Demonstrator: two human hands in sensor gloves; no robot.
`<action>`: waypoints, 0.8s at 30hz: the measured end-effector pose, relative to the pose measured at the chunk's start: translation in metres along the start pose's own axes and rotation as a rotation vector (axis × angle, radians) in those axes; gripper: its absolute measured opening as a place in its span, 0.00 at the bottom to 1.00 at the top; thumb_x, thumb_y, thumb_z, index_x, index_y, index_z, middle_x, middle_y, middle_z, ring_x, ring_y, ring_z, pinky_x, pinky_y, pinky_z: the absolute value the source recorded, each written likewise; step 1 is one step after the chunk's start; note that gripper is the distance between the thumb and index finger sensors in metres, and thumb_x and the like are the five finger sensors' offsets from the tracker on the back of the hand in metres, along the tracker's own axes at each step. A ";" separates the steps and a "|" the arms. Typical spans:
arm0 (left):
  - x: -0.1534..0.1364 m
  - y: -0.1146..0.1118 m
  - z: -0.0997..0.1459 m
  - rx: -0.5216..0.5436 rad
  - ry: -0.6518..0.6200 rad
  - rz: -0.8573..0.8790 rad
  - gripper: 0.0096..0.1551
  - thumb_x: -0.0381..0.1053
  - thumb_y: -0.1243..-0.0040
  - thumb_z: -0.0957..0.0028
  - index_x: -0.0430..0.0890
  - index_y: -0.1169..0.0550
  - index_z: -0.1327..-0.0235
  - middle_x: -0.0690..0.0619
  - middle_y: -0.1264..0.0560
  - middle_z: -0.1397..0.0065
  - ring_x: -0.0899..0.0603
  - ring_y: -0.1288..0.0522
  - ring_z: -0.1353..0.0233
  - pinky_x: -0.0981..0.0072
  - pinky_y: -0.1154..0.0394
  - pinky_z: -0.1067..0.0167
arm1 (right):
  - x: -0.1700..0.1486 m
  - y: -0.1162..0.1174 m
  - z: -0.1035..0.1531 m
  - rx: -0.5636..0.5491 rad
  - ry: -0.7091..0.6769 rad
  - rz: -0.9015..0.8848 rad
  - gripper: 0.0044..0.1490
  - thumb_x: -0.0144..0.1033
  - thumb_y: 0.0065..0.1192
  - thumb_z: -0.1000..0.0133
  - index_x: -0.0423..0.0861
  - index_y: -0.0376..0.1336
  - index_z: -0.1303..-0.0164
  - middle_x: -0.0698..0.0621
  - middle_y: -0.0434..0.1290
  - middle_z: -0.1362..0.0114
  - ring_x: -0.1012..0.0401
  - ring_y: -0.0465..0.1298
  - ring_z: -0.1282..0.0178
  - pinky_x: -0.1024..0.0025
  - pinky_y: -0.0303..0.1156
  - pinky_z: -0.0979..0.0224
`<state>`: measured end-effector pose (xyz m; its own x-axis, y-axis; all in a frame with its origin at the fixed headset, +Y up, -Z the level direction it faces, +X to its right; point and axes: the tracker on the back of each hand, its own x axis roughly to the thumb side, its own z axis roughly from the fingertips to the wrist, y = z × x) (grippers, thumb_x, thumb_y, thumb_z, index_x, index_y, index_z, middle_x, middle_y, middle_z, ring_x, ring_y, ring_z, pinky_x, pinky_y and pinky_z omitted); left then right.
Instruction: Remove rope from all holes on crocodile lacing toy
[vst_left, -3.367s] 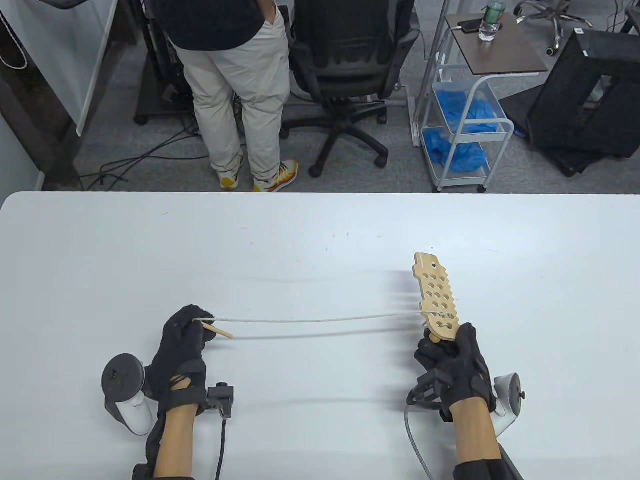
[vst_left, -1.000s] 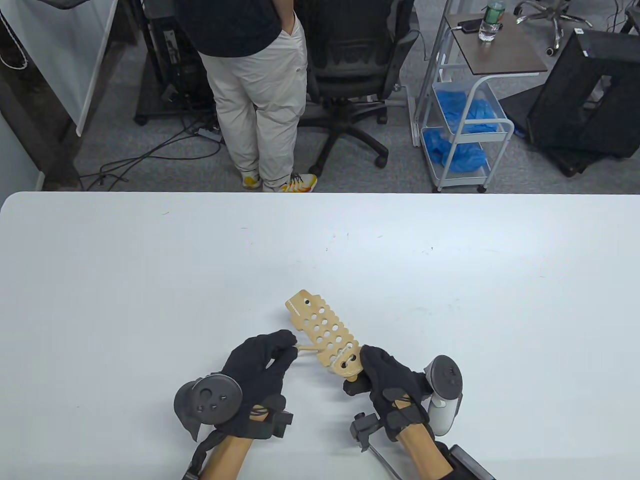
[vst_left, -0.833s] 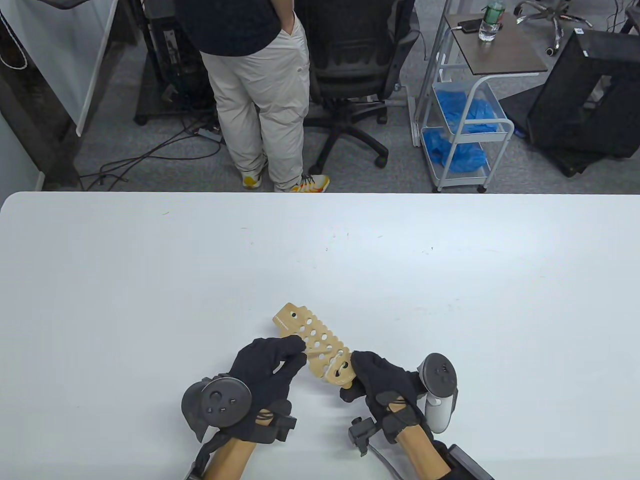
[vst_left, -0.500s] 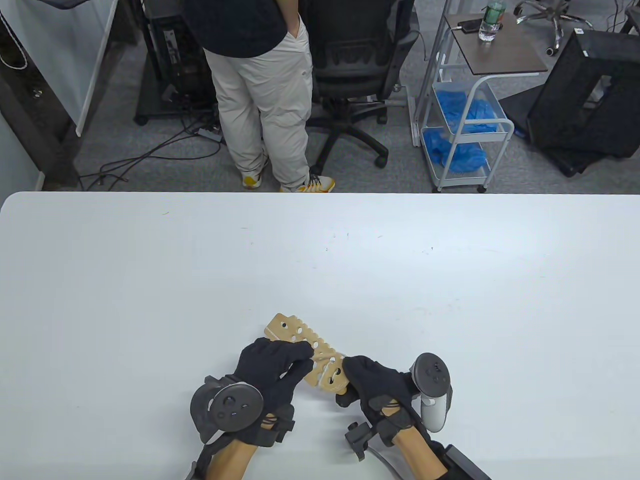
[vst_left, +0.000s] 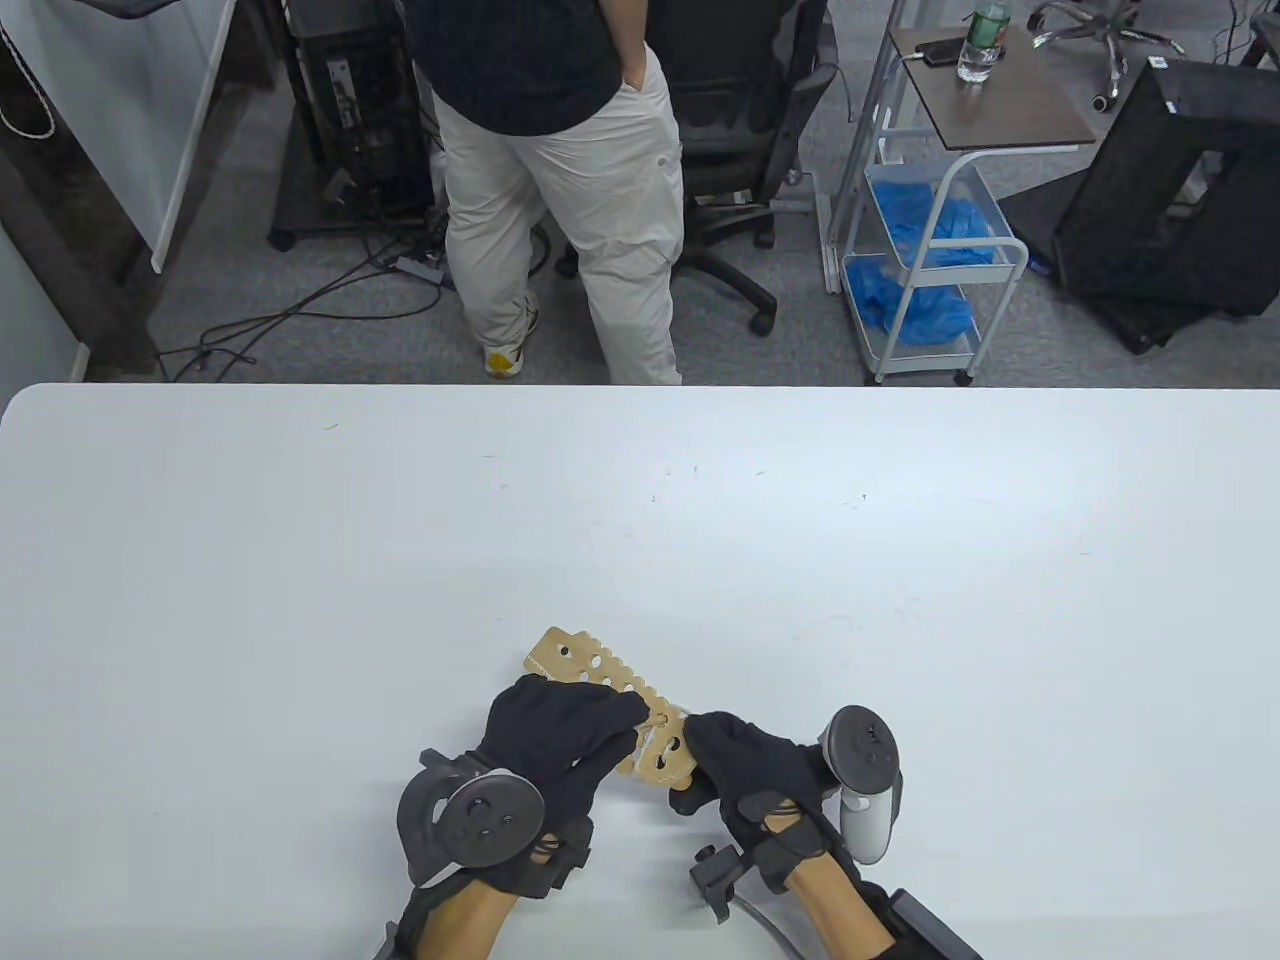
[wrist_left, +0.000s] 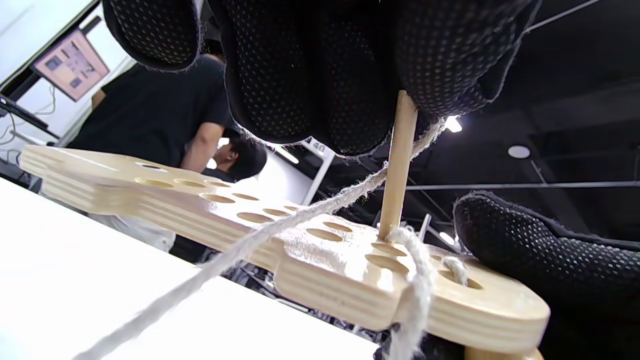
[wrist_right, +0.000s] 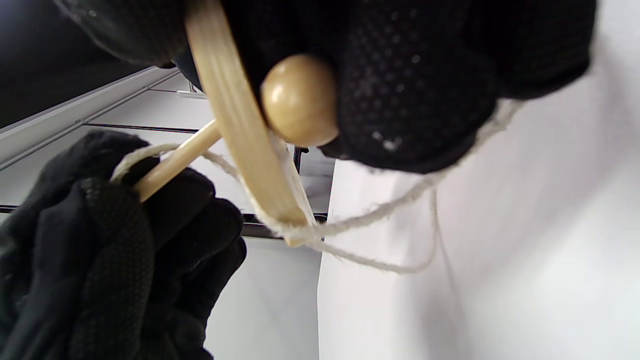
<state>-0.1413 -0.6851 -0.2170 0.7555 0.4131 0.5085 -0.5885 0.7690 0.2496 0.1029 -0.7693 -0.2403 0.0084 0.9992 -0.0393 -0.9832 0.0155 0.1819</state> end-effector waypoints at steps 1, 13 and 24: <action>0.000 -0.001 0.000 -0.003 -0.003 -0.003 0.21 0.57 0.32 0.52 0.63 0.14 0.45 0.54 0.15 0.41 0.47 0.18 0.41 0.35 0.29 0.33 | 0.000 0.001 0.000 0.007 -0.002 -0.002 0.33 0.47 0.62 0.49 0.30 0.72 0.54 0.30 0.79 0.50 0.46 0.82 0.66 0.40 0.75 0.52; -0.021 0.006 0.003 0.082 0.185 0.135 0.33 0.56 0.43 0.45 0.58 0.31 0.23 0.50 0.22 0.30 0.44 0.24 0.34 0.34 0.32 0.31 | -0.003 -0.005 0.002 -0.030 0.018 -0.321 0.33 0.48 0.60 0.47 0.31 0.71 0.51 0.32 0.78 0.48 0.47 0.82 0.64 0.41 0.75 0.51; -0.049 -0.016 0.008 -0.028 0.431 0.465 0.34 0.55 0.44 0.45 0.53 0.31 0.22 0.48 0.22 0.30 0.43 0.23 0.35 0.35 0.31 0.33 | 0.011 0.004 0.001 0.093 -0.072 -0.444 0.32 0.49 0.60 0.47 0.32 0.71 0.51 0.33 0.79 0.48 0.48 0.83 0.64 0.42 0.76 0.51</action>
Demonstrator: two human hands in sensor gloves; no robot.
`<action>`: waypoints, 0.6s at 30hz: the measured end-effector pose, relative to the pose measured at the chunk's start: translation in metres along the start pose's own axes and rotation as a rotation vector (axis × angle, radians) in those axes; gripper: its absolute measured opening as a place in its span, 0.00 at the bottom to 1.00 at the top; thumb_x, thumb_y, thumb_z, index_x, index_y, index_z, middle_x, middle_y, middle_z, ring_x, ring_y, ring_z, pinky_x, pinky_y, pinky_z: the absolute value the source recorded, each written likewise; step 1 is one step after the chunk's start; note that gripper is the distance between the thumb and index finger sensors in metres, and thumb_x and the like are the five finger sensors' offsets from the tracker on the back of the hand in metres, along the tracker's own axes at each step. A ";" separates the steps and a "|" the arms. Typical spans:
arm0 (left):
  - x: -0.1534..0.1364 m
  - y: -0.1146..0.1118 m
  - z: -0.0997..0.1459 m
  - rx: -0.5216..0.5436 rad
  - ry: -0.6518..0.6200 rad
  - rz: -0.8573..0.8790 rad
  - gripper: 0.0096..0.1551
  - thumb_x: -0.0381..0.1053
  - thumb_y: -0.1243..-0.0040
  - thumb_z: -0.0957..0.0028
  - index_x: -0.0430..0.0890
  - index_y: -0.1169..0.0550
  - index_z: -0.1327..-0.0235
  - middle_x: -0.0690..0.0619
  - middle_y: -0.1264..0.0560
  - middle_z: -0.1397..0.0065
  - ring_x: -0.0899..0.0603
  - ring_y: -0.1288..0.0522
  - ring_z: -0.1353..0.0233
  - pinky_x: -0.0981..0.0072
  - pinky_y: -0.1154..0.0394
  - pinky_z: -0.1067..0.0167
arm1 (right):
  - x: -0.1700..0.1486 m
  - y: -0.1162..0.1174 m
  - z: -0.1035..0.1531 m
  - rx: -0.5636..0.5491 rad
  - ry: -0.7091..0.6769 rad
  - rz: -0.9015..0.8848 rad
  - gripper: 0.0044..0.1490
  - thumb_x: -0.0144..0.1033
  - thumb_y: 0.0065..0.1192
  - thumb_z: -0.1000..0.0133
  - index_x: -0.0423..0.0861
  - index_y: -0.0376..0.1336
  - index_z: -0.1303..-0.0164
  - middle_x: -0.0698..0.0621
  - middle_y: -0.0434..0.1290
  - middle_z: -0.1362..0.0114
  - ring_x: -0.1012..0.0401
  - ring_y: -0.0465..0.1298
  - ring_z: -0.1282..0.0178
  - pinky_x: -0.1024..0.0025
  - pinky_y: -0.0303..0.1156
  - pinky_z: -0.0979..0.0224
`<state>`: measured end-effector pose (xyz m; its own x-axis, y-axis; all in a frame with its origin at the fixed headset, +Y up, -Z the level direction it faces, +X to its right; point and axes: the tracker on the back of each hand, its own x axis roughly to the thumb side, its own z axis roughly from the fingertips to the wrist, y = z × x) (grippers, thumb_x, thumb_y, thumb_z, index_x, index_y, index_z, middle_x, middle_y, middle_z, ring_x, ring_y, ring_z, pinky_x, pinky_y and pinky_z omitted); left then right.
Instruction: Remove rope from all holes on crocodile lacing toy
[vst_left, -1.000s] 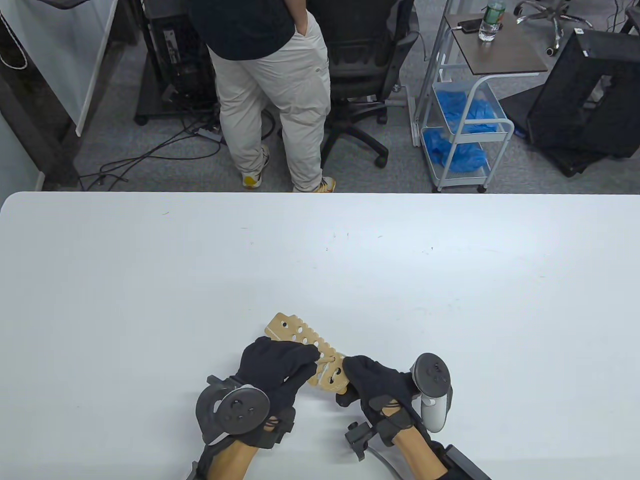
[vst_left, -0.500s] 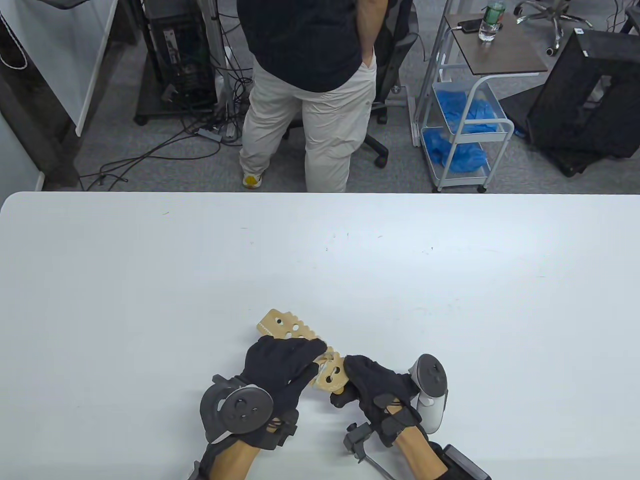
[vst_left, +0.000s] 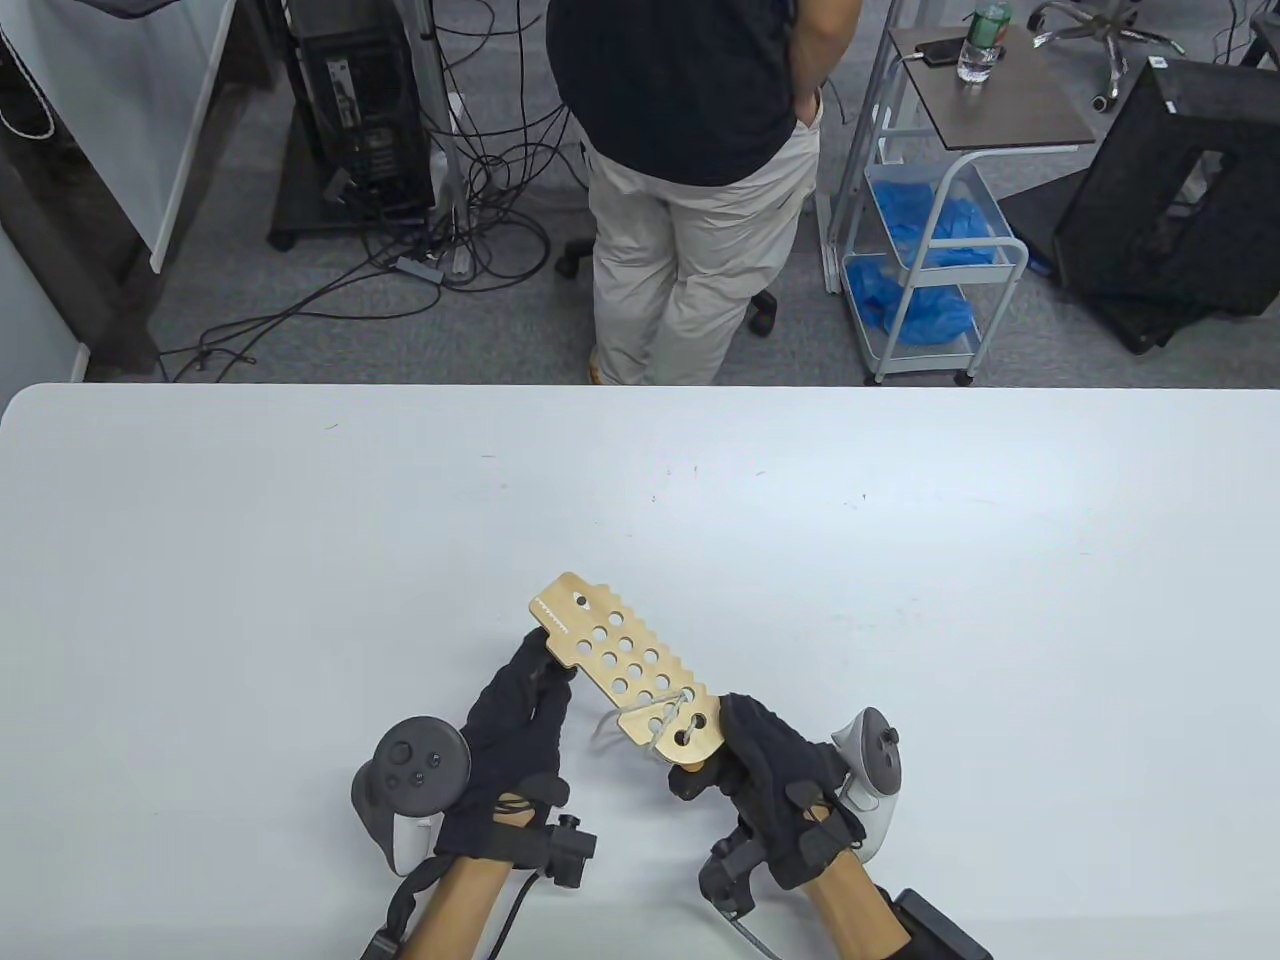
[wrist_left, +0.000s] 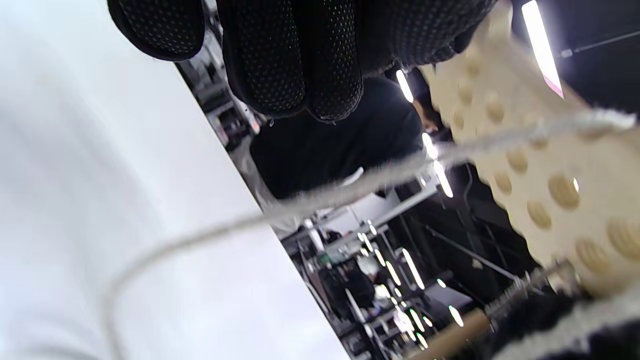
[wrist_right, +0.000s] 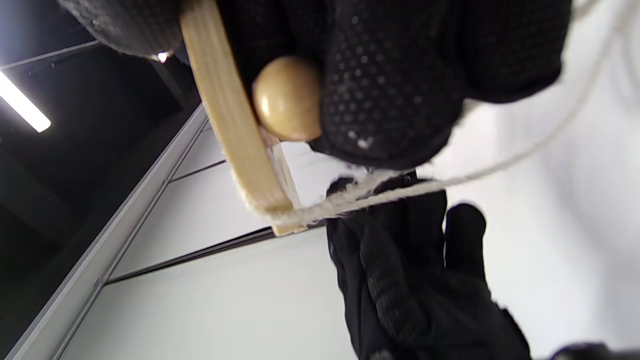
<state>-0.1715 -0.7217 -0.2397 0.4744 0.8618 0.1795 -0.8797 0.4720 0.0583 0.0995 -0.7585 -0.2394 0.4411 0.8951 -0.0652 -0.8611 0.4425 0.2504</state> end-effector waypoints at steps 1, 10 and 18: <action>0.001 -0.002 0.000 -0.025 -0.013 0.010 0.33 0.54 0.43 0.45 0.53 0.29 0.23 0.48 0.21 0.30 0.43 0.23 0.35 0.35 0.31 0.33 | 0.000 0.002 0.000 0.014 -0.004 0.005 0.32 0.49 0.60 0.47 0.33 0.71 0.51 0.33 0.79 0.48 0.48 0.83 0.64 0.42 0.76 0.51; 0.007 -0.031 -0.003 -0.409 -0.155 0.141 0.33 0.52 0.37 0.46 0.65 0.28 0.24 0.50 0.25 0.22 0.39 0.29 0.25 0.29 0.36 0.30 | 0.001 0.014 -0.003 0.157 -0.024 0.017 0.32 0.49 0.60 0.47 0.33 0.72 0.52 0.33 0.80 0.49 0.49 0.83 0.65 0.42 0.76 0.52; 0.001 -0.044 -0.003 -0.617 -0.115 0.228 0.33 0.50 0.46 0.43 0.66 0.32 0.20 0.52 0.21 0.24 0.38 0.26 0.26 0.27 0.35 0.30 | 0.002 0.017 -0.003 0.195 -0.038 0.003 0.32 0.49 0.61 0.48 0.33 0.72 0.52 0.34 0.80 0.49 0.49 0.83 0.65 0.42 0.76 0.52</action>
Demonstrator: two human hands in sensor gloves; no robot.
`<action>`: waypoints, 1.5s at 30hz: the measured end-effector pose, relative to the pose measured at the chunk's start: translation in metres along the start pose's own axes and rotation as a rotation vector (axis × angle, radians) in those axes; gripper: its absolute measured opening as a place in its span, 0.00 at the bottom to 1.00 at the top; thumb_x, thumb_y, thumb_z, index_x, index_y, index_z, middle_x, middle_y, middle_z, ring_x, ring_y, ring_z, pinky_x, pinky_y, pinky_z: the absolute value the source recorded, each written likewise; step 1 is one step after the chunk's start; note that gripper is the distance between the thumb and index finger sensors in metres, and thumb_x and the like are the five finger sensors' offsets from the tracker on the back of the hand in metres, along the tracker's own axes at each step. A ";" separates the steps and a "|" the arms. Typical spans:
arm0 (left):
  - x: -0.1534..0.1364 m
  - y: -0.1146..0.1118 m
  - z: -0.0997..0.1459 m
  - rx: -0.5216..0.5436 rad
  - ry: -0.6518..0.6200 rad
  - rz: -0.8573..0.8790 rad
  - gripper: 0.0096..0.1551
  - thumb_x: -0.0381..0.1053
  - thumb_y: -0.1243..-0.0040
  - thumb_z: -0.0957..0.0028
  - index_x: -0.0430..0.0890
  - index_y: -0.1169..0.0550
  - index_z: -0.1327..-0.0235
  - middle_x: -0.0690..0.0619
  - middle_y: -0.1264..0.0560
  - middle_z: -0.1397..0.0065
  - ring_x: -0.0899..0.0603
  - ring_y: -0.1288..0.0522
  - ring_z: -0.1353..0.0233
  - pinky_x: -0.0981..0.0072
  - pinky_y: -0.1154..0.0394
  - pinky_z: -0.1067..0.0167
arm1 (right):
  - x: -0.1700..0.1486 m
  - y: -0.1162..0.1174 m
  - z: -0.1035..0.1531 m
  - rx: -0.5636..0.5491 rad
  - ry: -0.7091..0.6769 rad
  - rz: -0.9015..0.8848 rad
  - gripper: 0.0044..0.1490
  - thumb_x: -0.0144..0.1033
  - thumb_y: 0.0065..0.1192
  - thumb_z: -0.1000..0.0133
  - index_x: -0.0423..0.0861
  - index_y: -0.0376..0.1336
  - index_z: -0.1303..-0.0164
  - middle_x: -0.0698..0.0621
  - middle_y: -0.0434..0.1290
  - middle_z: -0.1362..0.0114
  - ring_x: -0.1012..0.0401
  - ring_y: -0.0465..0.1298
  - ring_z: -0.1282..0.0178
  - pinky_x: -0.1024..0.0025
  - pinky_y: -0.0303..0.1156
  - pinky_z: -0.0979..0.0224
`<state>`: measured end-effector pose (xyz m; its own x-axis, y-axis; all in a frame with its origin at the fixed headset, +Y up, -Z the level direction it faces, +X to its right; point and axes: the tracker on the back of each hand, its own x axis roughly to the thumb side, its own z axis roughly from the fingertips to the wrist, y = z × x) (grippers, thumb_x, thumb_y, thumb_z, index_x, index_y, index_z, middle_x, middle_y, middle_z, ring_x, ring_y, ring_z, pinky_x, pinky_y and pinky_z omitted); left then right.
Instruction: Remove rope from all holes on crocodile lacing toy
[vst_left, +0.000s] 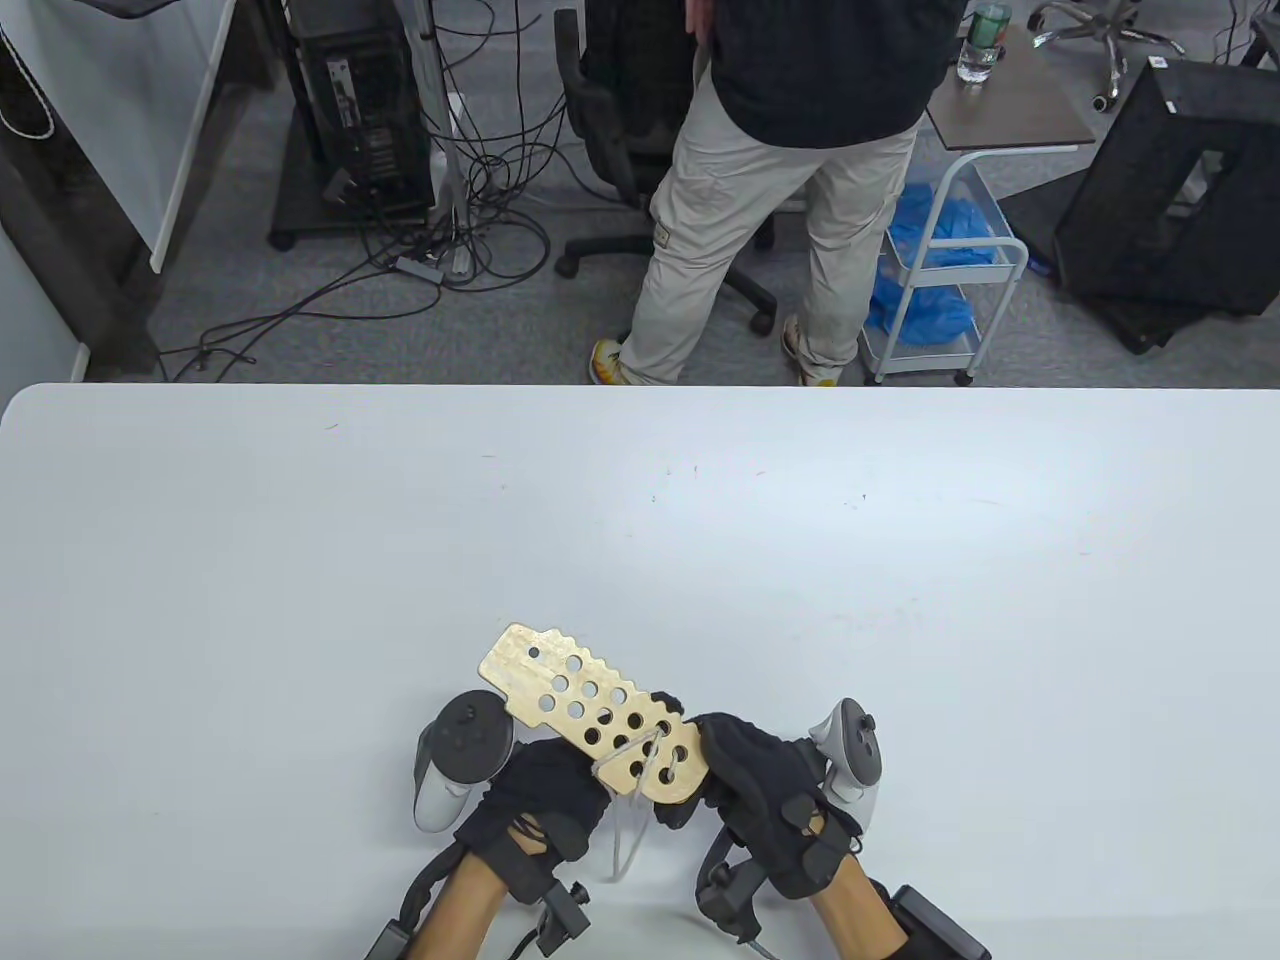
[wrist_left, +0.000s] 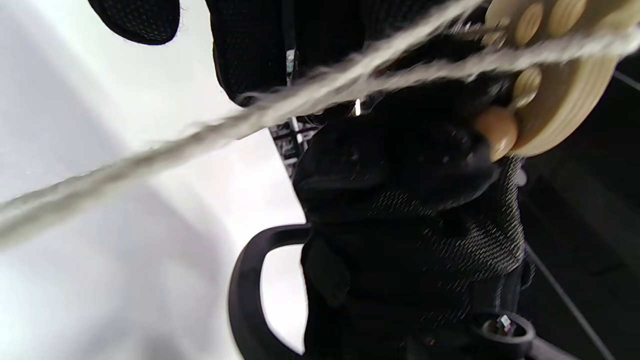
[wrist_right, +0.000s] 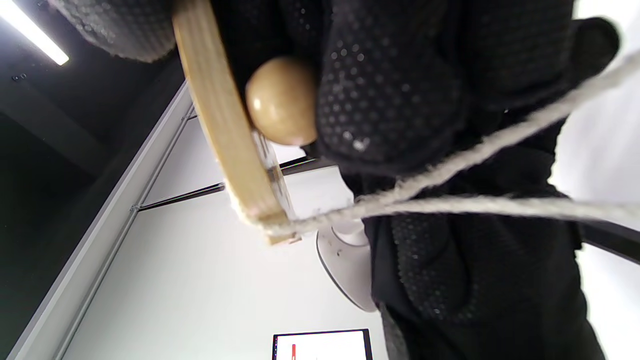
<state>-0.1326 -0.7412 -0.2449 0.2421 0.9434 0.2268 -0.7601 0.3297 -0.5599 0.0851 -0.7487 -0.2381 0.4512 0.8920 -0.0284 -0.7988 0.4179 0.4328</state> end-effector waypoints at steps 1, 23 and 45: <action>0.001 0.000 0.000 -0.005 0.000 -0.016 0.35 0.44 0.43 0.43 0.66 0.33 0.21 0.52 0.21 0.25 0.39 0.25 0.27 0.28 0.35 0.30 | 0.000 0.000 0.000 0.001 0.000 0.003 0.32 0.49 0.61 0.48 0.33 0.72 0.53 0.33 0.80 0.50 0.49 0.83 0.65 0.42 0.76 0.52; 0.011 0.030 0.015 0.307 0.003 -0.199 0.25 0.51 0.34 0.48 0.62 0.20 0.35 0.54 0.15 0.34 0.44 0.20 0.33 0.32 0.31 0.31 | 0.016 -0.022 0.004 -0.145 -0.044 0.167 0.31 0.47 0.63 0.50 0.37 0.72 0.48 0.35 0.78 0.42 0.45 0.82 0.58 0.39 0.73 0.45; 0.002 0.071 0.041 0.650 0.161 -0.335 0.27 0.47 0.37 0.46 0.65 0.23 0.33 0.56 0.15 0.35 0.46 0.19 0.35 0.35 0.30 0.32 | 0.028 -0.076 0.024 -0.574 0.035 0.193 0.33 0.49 0.63 0.48 0.33 0.72 0.51 0.33 0.79 0.47 0.48 0.83 0.63 0.42 0.75 0.50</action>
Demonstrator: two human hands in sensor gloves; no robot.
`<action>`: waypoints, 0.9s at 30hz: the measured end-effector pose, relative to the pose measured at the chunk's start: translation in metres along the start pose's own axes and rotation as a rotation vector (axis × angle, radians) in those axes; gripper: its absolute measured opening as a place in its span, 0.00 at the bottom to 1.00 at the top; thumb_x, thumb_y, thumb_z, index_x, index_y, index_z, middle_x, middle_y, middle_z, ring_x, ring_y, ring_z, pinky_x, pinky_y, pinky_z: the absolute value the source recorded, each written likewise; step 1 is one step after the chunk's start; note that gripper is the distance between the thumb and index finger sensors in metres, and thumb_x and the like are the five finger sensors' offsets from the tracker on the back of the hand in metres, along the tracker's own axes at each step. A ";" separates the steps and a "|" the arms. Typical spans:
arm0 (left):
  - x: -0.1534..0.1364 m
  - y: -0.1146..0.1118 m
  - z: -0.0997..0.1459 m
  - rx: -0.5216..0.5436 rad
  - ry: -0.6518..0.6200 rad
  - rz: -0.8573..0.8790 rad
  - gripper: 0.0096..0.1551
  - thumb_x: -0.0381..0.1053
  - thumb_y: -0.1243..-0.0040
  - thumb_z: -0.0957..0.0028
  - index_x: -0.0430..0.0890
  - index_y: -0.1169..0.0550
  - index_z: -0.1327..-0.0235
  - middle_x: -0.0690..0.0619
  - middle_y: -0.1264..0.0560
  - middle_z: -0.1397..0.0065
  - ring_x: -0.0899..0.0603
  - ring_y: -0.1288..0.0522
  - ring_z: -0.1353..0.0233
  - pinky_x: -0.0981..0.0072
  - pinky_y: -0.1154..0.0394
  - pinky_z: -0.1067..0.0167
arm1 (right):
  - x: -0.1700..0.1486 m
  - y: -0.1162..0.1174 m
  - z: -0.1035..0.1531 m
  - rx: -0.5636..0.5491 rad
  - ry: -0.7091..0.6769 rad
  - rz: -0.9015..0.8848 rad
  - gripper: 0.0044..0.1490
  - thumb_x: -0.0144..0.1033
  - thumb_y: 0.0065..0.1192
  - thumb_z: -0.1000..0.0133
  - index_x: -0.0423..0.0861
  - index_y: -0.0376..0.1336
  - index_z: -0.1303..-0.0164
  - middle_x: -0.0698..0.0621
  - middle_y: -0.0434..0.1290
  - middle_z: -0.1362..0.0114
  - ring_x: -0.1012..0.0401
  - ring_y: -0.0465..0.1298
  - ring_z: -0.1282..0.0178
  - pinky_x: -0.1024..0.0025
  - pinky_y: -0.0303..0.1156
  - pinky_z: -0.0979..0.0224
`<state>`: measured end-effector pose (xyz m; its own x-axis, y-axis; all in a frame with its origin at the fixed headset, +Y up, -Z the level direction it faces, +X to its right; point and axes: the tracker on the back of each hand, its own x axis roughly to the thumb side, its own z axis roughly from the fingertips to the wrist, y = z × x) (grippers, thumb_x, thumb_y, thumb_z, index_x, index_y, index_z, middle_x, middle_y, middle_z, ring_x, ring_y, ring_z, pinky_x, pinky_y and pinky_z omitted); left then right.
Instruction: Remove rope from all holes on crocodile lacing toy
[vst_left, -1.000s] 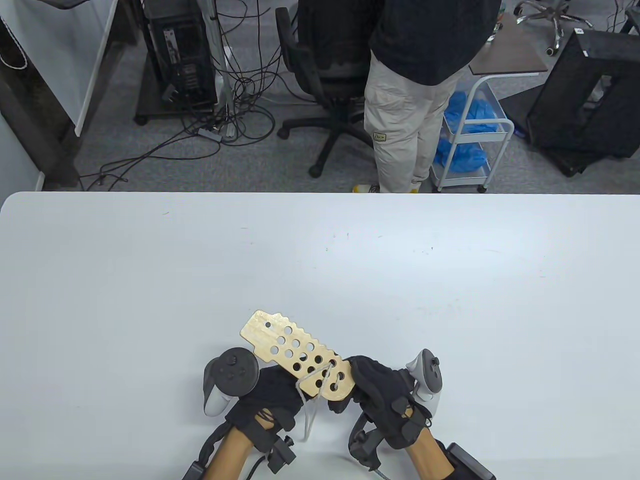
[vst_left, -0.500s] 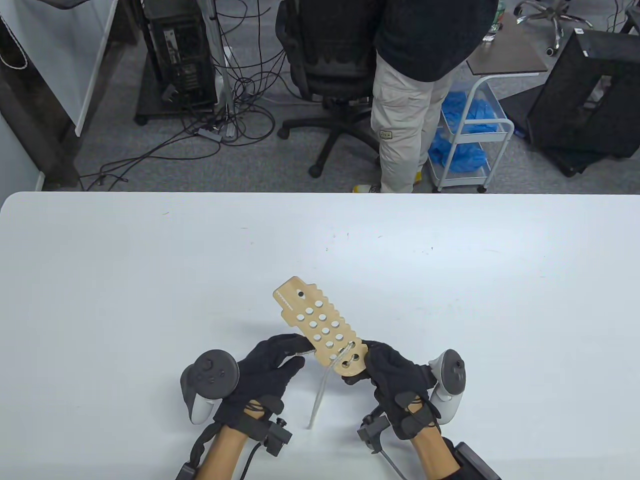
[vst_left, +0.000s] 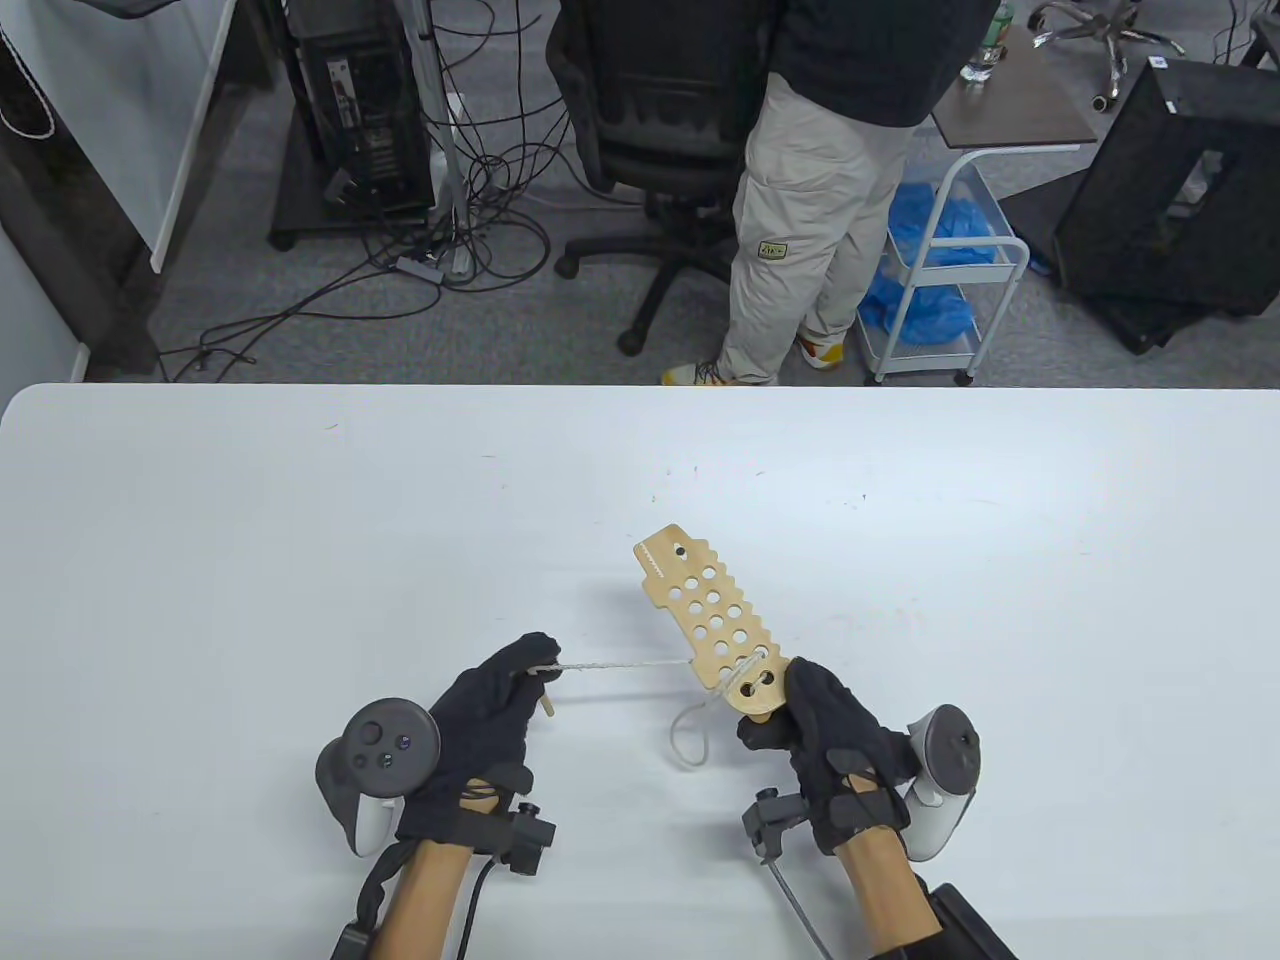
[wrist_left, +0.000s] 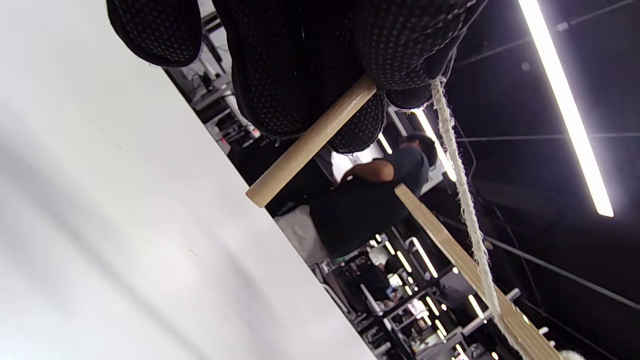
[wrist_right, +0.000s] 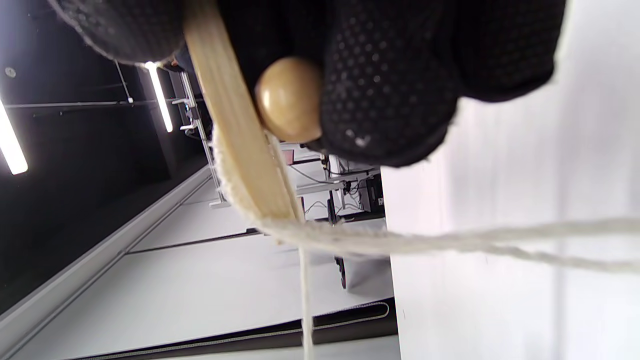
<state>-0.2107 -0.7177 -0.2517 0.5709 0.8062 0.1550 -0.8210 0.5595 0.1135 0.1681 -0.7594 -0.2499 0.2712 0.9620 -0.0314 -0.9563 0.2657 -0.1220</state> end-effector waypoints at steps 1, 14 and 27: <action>-0.002 0.002 0.000 0.007 0.009 0.002 0.27 0.47 0.37 0.46 0.66 0.23 0.33 0.56 0.15 0.35 0.46 0.19 0.35 0.35 0.29 0.32 | 0.000 -0.002 -0.001 -0.008 0.005 -0.010 0.33 0.49 0.63 0.48 0.33 0.72 0.51 0.33 0.79 0.47 0.48 0.83 0.63 0.42 0.75 0.50; -0.026 0.031 -0.001 0.157 0.125 0.089 0.24 0.51 0.38 0.46 0.65 0.22 0.35 0.58 0.13 0.38 0.48 0.17 0.38 0.39 0.27 0.33 | 0.006 -0.042 -0.007 -0.181 0.025 -0.130 0.32 0.51 0.63 0.48 0.35 0.69 0.49 0.36 0.77 0.46 0.51 0.82 0.61 0.44 0.75 0.48; -0.056 0.056 0.004 0.275 0.261 0.282 0.23 0.55 0.39 0.45 0.65 0.23 0.35 0.60 0.13 0.42 0.51 0.16 0.42 0.42 0.26 0.33 | 0.005 -0.065 -0.006 -0.276 0.042 -0.328 0.31 0.51 0.59 0.46 0.37 0.67 0.49 0.38 0.77 0.45 0.52 0.81 0.60 0.45 0.75 0.46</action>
<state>-0.2886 -0.7319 -0.2502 0.2771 0.9604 -0.0307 -0.8919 0.2689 0.3636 0.2322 -0.7719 -0.2481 0.5659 0.8244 0.0137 -0.7550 0.5248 -0.3932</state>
